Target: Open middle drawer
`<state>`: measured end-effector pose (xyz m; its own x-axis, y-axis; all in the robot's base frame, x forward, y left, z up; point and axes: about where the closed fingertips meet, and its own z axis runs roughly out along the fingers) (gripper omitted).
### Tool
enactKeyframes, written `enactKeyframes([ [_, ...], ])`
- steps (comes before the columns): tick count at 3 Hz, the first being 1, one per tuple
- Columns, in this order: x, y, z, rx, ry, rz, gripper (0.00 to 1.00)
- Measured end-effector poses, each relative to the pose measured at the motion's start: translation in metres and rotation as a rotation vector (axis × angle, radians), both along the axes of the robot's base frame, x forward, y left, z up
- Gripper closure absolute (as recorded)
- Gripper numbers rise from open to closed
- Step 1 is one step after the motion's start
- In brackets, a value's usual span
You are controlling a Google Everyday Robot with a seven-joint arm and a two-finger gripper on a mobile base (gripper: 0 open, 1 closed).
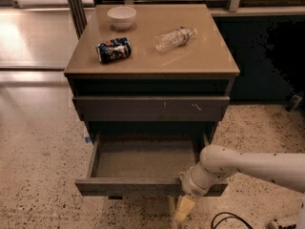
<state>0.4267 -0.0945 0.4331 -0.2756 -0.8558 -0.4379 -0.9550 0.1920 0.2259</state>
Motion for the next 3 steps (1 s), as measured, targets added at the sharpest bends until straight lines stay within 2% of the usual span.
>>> enactKeyframes([
  [3,-0.018,0.001,-0.007,0.004,0.036,0.004,0.00],
])
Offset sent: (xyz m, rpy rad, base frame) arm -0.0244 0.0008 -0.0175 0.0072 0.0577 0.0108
